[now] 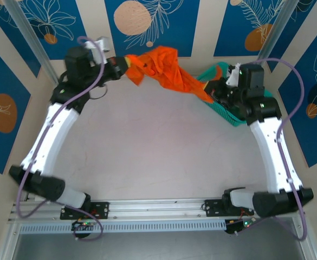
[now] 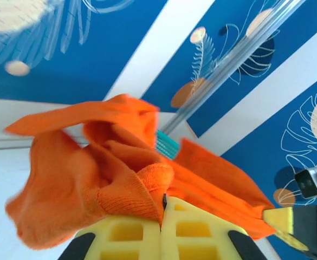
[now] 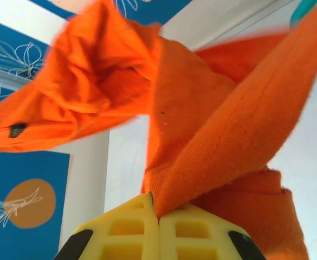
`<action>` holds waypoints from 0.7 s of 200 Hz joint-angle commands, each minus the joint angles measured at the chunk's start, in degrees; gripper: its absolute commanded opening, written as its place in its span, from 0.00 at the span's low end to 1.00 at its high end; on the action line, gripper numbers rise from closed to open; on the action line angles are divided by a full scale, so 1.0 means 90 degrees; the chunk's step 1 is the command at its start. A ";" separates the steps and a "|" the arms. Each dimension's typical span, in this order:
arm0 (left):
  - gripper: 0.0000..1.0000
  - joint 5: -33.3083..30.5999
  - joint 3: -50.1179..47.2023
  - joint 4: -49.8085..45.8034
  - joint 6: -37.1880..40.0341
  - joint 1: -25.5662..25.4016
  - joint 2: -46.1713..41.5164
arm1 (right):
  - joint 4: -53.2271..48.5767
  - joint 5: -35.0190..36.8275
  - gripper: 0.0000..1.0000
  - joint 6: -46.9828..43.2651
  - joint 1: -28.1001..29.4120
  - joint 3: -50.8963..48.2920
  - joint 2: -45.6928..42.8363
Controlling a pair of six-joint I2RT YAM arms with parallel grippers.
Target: Fold and stack the t-shirts
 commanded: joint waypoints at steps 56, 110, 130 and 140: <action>0.53 -0.0466 -0.4552 -0.1442 -0.1132 0.2772 0.0939 | -0.0403 0.0177 0.33 0.0645 0.1064 -0.4571 -0.0615; 0.69 -0.0579 -0.4032 -0.1786 -0.0999 0.1941 0.0528 | -0.1016 0.0913 0.63 0.0845 0.0936 -0.4275 -0.0725; 0.69 -0.0541 -0.3750 -0.2036 -0.1031 0.1454 0.0705 | -0.0894 0.0741 0.63 0.1057 0.0981 -0.4365 -0.0498; 0.69 -0.0389 -0.3725 -0.1970 -0.1157 0.1228 0.0864 | -0.0815 0.0667 0.62 0.1137 0.1033 -0.4419 -0.0355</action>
